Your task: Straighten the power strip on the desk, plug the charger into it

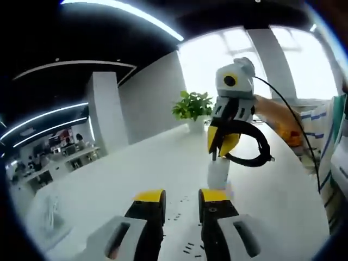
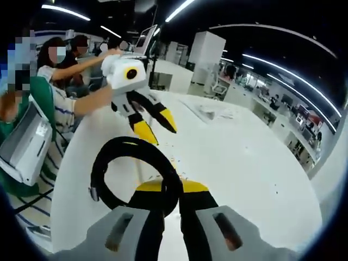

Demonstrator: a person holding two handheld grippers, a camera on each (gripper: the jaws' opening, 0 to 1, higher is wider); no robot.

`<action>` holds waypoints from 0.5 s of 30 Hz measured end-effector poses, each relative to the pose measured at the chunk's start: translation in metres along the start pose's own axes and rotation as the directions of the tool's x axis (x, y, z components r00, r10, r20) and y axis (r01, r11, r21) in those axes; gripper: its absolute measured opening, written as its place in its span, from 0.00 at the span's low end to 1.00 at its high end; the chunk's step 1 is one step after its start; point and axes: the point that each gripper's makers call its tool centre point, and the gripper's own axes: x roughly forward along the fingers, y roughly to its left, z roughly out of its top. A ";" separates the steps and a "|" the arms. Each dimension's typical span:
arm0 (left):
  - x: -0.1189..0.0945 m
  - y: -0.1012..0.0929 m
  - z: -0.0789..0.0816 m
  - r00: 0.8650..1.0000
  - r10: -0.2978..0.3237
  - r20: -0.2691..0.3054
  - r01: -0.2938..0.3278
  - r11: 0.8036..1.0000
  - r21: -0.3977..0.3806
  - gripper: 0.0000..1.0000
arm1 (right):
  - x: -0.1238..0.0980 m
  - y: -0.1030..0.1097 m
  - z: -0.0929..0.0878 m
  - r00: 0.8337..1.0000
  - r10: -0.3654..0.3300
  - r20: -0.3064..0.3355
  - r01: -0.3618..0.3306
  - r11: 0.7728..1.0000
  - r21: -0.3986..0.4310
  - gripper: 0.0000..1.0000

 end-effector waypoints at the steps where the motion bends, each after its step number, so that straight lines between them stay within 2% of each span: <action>1: -0.002 0.003 0.001 1.000 0.010 0.007 -0.010 1.000 0.000 0.24 | 0.000 0.000 0.000 1.000 -0.001 -0.002 0.001 1.000 -0.002 0.08; 7: -0.011 0.015 0.001 0.998 0.059 0.033 -0.058 0.998 -0.017 0.24 | 0.000 0.001 -0.004 1.000 0.004 -0.025 -0.004 1.000 -0.008 0.08; 15: -0.014 0.017 -0.003 0.997 0.074 0.035 -0.073 0.997 -0.033 0.24 | 0.001 0.003 -0.006 0.999 0.023 -0.035 -0.024 1.000 -0.004 0.08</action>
